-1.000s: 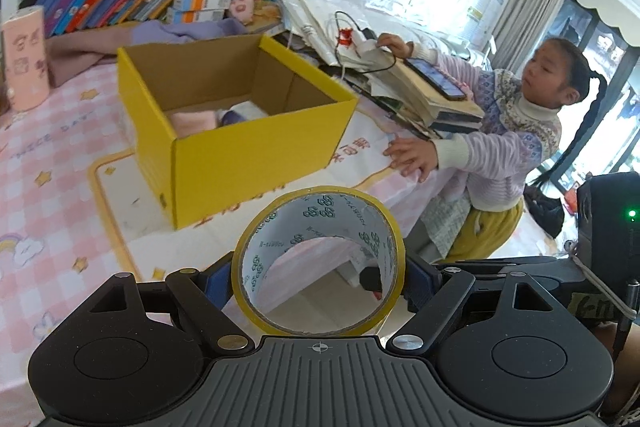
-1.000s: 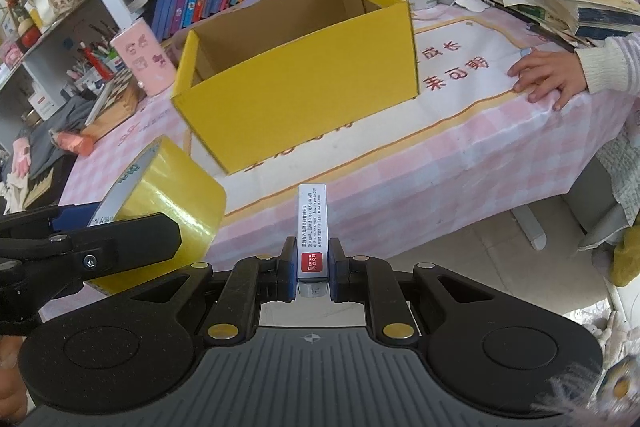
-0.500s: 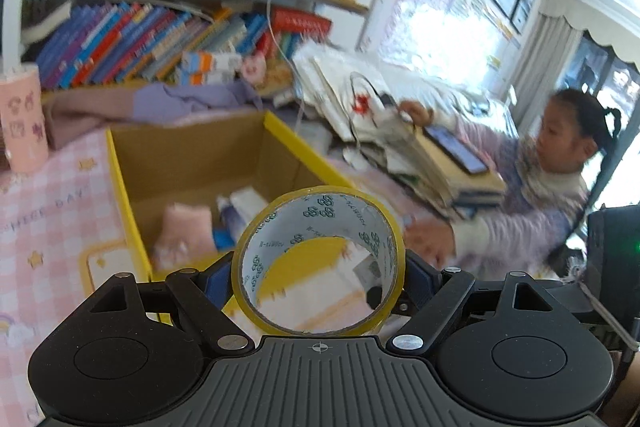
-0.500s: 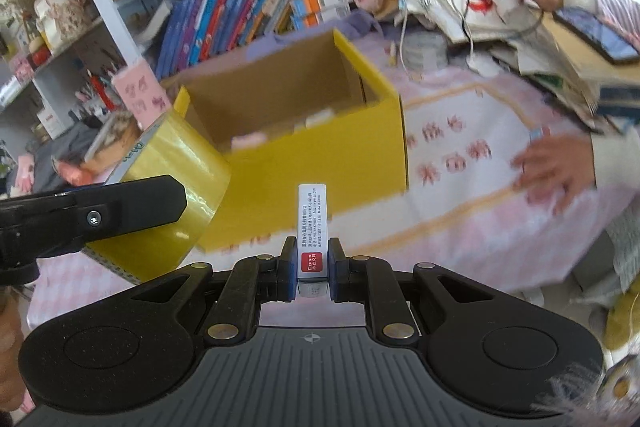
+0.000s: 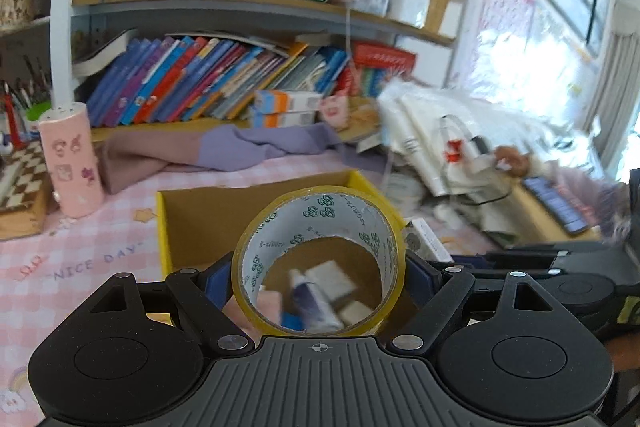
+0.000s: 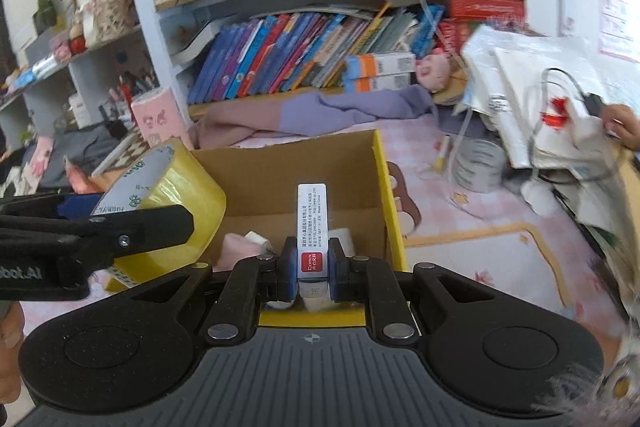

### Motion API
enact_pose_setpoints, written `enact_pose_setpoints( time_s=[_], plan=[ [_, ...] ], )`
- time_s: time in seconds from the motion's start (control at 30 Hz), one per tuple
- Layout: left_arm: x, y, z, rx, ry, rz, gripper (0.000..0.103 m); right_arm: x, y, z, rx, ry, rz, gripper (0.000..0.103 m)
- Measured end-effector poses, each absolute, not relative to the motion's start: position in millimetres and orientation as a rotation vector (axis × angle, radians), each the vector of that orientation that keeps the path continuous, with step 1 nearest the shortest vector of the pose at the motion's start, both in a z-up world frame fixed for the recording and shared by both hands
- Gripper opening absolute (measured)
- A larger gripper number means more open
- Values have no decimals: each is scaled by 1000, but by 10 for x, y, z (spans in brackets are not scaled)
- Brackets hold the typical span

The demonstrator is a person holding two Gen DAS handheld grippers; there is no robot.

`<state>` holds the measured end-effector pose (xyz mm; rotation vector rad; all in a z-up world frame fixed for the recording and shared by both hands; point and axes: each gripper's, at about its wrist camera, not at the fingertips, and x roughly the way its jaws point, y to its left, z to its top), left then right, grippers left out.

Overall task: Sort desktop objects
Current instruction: 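Lower the medicine box and tape roll into the yellow box and open both tools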

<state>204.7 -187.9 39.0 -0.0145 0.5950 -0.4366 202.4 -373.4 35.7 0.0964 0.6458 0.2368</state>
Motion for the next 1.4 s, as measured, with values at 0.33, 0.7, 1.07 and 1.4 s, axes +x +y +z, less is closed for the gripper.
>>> enact_pose_setpoints(
  time_s=[0.33,0.7,1.07,1.4],
  plan=[
    [2520,-2037,34,147,668,-309,85,2675,-3602,27,-51,717,325,13],
    [2727,-2086,-186,224,754,-295,86,2933,-3314,-283,-343,817,439,13],
    [2631,-2023,-55,149,690,-264,94,2872,-3365,-188,-275,771,438,30],
    [2202,-1830,284,85,559,-184,94,2601,-3483,120,-132,647,407,39]
  ],
)
